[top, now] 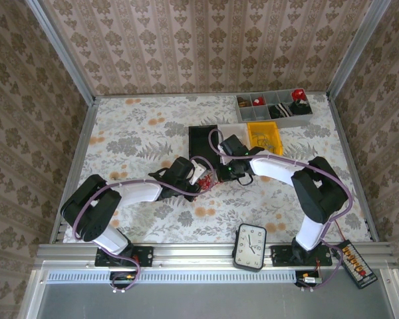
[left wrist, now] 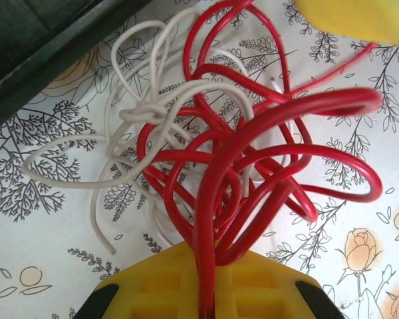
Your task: Untangle the cables
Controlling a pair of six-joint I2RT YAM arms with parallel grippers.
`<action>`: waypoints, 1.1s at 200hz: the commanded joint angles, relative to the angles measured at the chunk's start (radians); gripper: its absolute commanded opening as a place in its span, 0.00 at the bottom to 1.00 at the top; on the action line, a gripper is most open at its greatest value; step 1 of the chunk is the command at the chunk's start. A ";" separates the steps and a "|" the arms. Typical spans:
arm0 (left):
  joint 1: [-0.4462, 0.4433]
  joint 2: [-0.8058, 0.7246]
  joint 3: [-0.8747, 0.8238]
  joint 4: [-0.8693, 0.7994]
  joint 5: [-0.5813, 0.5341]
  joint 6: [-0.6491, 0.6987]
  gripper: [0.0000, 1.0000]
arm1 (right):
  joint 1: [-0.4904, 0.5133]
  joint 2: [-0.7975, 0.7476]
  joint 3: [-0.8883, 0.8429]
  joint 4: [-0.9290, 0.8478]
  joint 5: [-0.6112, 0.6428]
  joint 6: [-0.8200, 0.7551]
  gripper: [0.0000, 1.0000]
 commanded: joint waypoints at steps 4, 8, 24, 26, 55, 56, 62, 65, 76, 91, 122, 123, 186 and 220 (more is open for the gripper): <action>-0.004 0.004 -0.001 -0.039 -0.043 0.013 0.00 | -0.022 -0.073 -0.046 0.004 0.035 0.015 0.00; -0.003 0.006 -0.001 -0.039 -0.051 0.011 0.00 | -0.028 -0.082 -0.055 0.005 0.044 0.024 0.00; 0.003 0.009 0.001 -0.051 -0.087 -0.004 0.00 | -0.054 -0.133 -0.093 0.007 0.090 0.068 0.00; 0.005 0.009 0.001 -0.053 -0.089 -0.006 0.00 | -0.056 -0.140 -0.098 0.007 0.098 0.074 0.00; 0.027 0.009 -0.007 -0.057 -0.098 -0.042 0.00 | -0.108 -0.267 -0.188 -0.004 0.193 0.183 0.00; 0.028 0.009 -0.007 -0.055 -0.099 -0.043 0.00 | -0.109 -0.272 -0.192 -0.006 0.194 0.187 0.00; 0.031 0.011 -0.009 -0.054 -0.103 -0.050 0.00 | -0.120 -0.297 -0.212 -0.011 0.207 0.211 0.00; 0.032 0.012 -0.010 -0.055 -0.106 -0.053 0.00 | -0.126 -0.310 -0.221 -0.015 0.211 0.222 0.00; 0.037 0.011 -0.016 -0.053 -0.113 -0.062 0.00 | -0.145 -0.342 -0.255 -0.030 0.231 0.261 0.00; 0.042 0.014 -0.019 -0.059 -0.137 -0.073 0.00 | -0.174 -0.430 -0.296 -0.064 0.277 0.312 0.00; 0.051 0.026 -0.022 -0.072 -0.177 -0.085 0.00 | -0.270 -0.549 -0.366 -0.163 0.404 0.444 0.00; 0.051 0.027 -0.022 -0.073 -0.177 -0.086 0.00 | -0.273 -0.552 -0.368 -0.166 0.406 0.449 0.00; 0.061 0.040 -0.012 -0.098 -0.216 -0.091 0.00 | -0.501 -0.675 -0.453 -0.274 0.453 0.589 0.00; 0.065 0.041 -0.013 -0.100 -0.216 -0.086 0.00 | -0.591 -0.701 -0.438 -0.296 0.449 0.535 0.00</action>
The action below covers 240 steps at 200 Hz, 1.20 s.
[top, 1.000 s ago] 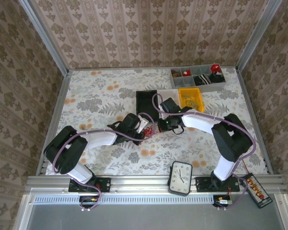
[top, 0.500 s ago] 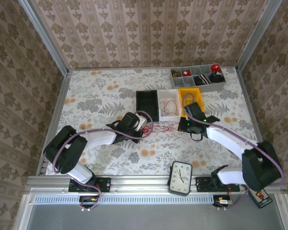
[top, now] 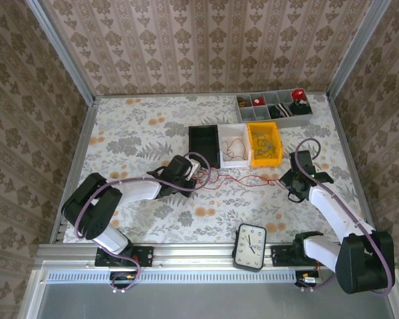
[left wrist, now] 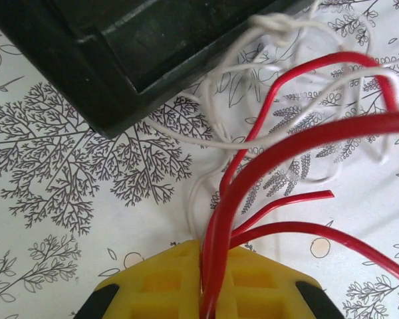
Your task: Untangle the cables
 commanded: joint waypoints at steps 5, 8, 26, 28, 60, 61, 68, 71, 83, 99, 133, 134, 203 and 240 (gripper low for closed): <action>0.018 0.026 -0.014 -0.098 -0.078 -0.020 0.00 | -0.058 -0.033 0.013 -0.078 0.102 -0.008 0.00; 0.018 0.025 -0.014 -0.098 -0.078 -0.021 0.00 | -0.064 -0.035 0.020 -0.082 0.110 -0.017 0.00; 0.022 0.028 -0.017 -0.098 -0.110 -0.037 0.00 | -0.135 -0.047 0.029 -0.096 0.112 -0.050 0.00; 0.023 0.030 -0.017 -0.099 -0.113 -0.039 0.00 | -0.158 -0.050 0.028 -0.095 0.100 -0.054 0.00; 0.035 0.042 -0.012 -0.112 -0.143 -0.038 0.00 | -0.329 -0.079 0.011 -0.092 0.028 -0.091 0.00; 0.035 0.043 -0.012 -0.113 -0.143 -0.038 0.00 | -0.332 -0.081 0.012 -0.092 0.028 -0.093 0.00; 0.035 0.046 -0.010 -0.114 -0.145 -0.041 0.00 | -0.350 -0.087 0.012 -0.095 0.027 -0.100 0.00; 0.035 0.047 -0.010 -0.114 -0.146 -0.044 0.00 | -0.360 -0.089 0.014 -0.095 0.027 -0.102 0.00; 0.035 0.050 -0.011 -0.112 -0.144 -0.050 0.00 | -0.391 -0.097 0.015 -0.097 0.016 -0.109 0.00; 0.036 0.055 -0.016 -0.107 -0.166 -0.070 0.00 | -0.438 -0.102 0.016 -0.096 -0.006 -0.112 0.00; 0.071 0.052 -0.029 -0.129 -0.247 -0.155 0.00 | -0.543 -0.115 0.023 -0.102 -0.009 -0.118 0.00; 0.071 0.051 -0.030 -0.130 -0.248 -0.157 0.00 | -0.544 -0.116 0.023 -0.101 -0.009 -0.118 0.00; 0.162 0.011 -0.065 -0.194 -0.288 -0.272 0.00 | -0.599 -0.055 0.062 -0.069 -0.083 -0.134 0.00; 0.128 -0.036 -0.081 -0.107 -0.171 -0.162 0.00 | -0.599 -0.040 0.049 -0.046 -0.163 -0.139 0.00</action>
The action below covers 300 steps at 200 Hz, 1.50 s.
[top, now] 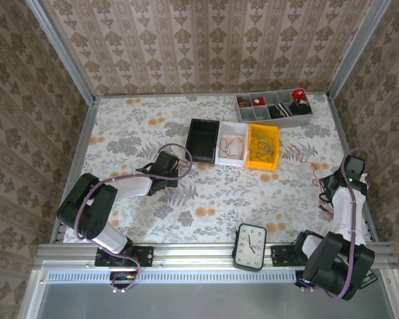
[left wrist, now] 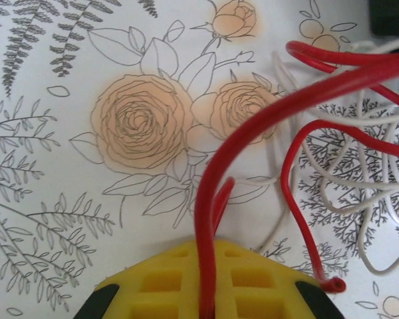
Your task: Untangle the cables
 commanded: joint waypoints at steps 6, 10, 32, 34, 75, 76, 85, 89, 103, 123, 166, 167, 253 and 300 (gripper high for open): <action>-0.048 -0.014 -0.035 -0.081 0.057 0.086 0.00 | -0.003 -0.003 0.009 0.017 -0.074 -0.018 0.00; -0.063 -0.018 -0.031 -0.076 0.063 0.102 0.00 | -0.002 -0.009 0.007 0.020 -0.074 -0.019 0.00; -0.137 -0.038 -0.016 -0.046 0.115 0.171 0.04 | 0.007 -0.063 0.002 0.054 -0.101 -0.026 0.00; -0.141 -0.039 -0.015 -0.041 0.123 0.179 0.07 | 0.009 -0.067 0.003 0.060 -0.107 -0.027 0.00; -0.184 -0.125 -0.010 0.014 0.244 0.255 0.63 | 0.093 -0.097 0.094 0.216 -0.320 -0.031 0.00; -0.182 -0.129 -0.010 0.015 0.245 0.256 0.64 | 0.097 -0.097 0.098 0.221 -0.324 -0.031 0.00; -0.183 -0.154 -0.014 0.027 0.249 0.264 0.69 | 0.140 -0.094 0.138 0.253 -0.367 -0.039 0.00; -0.183 -0.166 -0.016 0.033 0.250 0.267 0.70 | 0.164 -0.092 0.159 0.264 -0.379 -0.047 0.00; -0.180 -0.202 -0.024 0.056 0.245 0.271 0.74 | 0.263 -0.073 0.237 0.284 -0.409 -0.090 0.00; -0.165 -0.228 -0.034 0.086 0.226 0.252 0.76 | 0.399 -0.029 0.348 0.279 -0.424 -0.148 0.00; -0.118 -0.232 -0.059 0.133 0.145 0.148 0.76 | 0.599 0.094 0.521 0.200 -0.345 -0.255 0.00; -0.117 -0.232 -0.060 0.134 0.142 0.143 0.76 | 0.602 0.098 0.524 0.197 -0.340 -0.257 0.00; -0.039 -0.284 -0.139 0.162 -0.068 -0.043 0.76 | 0.742 0.328 0.685 -0.037 -0.144 -0.362 0.00; -0.037 -0.298 -0.150 0.162 -0.076 -0.039 0.76 | 0.808 0.472 0.759 -0.150 0.047 -0.400 0.00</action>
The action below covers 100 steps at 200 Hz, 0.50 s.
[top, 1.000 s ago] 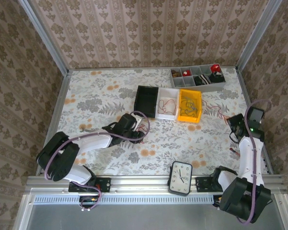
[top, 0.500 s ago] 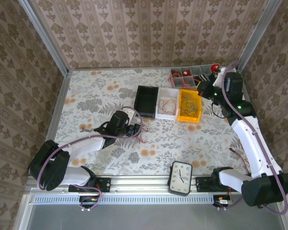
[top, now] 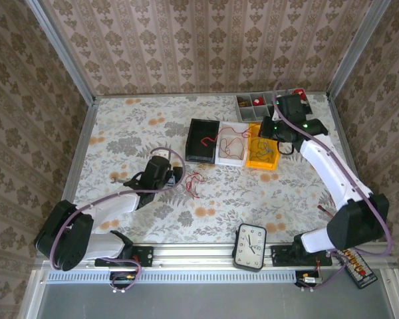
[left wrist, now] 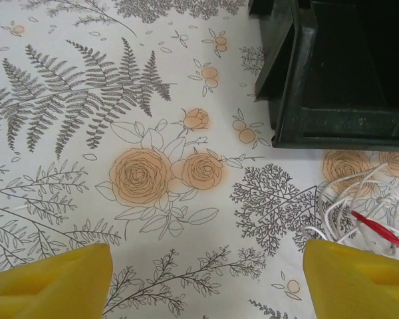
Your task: Untangle the cables
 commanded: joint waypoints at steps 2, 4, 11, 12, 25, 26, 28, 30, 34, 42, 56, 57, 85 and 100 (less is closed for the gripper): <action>0.004 -0.018 -0.015 0.019 -0.033 -0.030 0.76 | 0.031 0.059 0.060 -0.115 0.154 -0.043 0.00; 0.004 -0.018 -0.015 0.018 -0.032 -0.030 0.76 | 0.033 0.063 0.062 -0.120 0.164 -0.044 0.00; 0.004 -0.019 -0.018 0.018 -0.031 -0.032 0.76 | 0.039 0.074 0.071 -0.127 0.194 -0.047 0.00; 0.004 -0.019 -0.018 0.018 -0.032 -0.034 0.76 | 0.040 0.075 0.073 -0.129 0.199 -0.048 0.00; 0.004 -0.024 -0.023 0.019 -0.031 -0.041 0.75 | 0.045 0.088 0.085 -0.140 0.264 -0.051 0.00; 0.004 -0.024 -0.024 0.020 -0.031 -0.040 0.75 | 0.046 0.089 0.086 -0.141 0.268 -0.051 0.00; 0.004 -0.025 -0.025 0.021 -0.031 -0.041 0.75 | 0.046 0.089 0.086 -0.143 0.276 -0.051 0.00; 0.004 -0.026 -0.026 0.022 -0.031 -0.041 0.75 | 0.047 0.091 0.087 -0.144 0.285 -0.052 0.00; 0.004 -0.027 -0.028 0.022 -0.030 -0.042 0.75 | 0.047 0.092 0.090 -0.148 0.303 -0.052 0.00; 0.004 -0.029 -0.030 0.022 -0.031 -0.042 0.75 | 0.048 0.098 0.102 -0.153 0.336 -0.055 0.00; 0.004 -0.034 -0.035 0.023 -0.032 -0.043 0.75 | 0.055 0.109 0.122 -0.164 0.386 -0.065 0.00; 0.004 -0.033 -0.035 0.024 -0.031 -0.043 0.76 | 0.057 0.109 0.123 -0.165 0.390 -0.065 0.00; 0.004 -0.035 -0.038 0.021 -0.031 -0.032 0.75 | 0.064 0.116 0.151 -0.169 0.456 -0.080 0.00; 0.004 -0.035 -0.040 0.021 -0.034 -0.032 0.76 | 0.072 0.118 0.159 -0.165 0.481 -0.089 0.00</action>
